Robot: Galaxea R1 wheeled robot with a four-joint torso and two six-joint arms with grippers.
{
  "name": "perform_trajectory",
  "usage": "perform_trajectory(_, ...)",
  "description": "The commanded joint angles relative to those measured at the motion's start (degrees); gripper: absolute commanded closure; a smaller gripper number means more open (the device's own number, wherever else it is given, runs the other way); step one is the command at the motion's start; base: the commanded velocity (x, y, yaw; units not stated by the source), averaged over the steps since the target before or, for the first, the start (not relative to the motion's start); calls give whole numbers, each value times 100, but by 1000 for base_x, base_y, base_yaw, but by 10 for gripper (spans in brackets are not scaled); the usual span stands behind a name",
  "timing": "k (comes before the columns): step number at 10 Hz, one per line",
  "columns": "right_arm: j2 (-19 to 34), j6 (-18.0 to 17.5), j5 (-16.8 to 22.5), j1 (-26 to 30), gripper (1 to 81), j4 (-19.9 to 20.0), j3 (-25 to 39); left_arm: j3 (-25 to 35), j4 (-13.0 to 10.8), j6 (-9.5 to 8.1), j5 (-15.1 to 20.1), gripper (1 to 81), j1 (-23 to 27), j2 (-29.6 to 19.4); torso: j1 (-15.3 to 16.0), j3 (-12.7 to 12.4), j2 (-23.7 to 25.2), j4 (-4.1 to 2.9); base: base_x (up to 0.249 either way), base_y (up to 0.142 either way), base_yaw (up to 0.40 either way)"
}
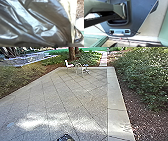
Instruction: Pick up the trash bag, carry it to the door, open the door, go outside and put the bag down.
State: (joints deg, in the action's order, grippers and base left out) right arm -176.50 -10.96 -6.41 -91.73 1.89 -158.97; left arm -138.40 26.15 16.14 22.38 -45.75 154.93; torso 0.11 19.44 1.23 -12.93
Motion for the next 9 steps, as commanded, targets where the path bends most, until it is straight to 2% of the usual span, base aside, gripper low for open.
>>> perform_trajectory(1,-73,-11,413,-34,10,-4,51,-820,277,-14,1146,811,1212,-295,0,0,0,0,0,0,0)
perform_trajectory(3,-64,-11,413,-34,10,-4,51,-926,303,-14,1495,811,1520,-313,0,0,-2,0,0,0,0)
perform_trajectory(6,-64,-11,413,-43,10,-4,51,-926,400,-14,1611,811,1670,-339,2,2,-5,0,0,0,0)
perform_trajectory(7,-73,-11,413,-51,10,-4,51,-900,408,-14,1611,10,1670,-365,2,2,-5,0,0,0,0)
perform_trajectory(9,-73,-3,413,-43,10,4,60,-917,400,-6,1725,10,1539,-348,5,2,-5,0,0,0,0)
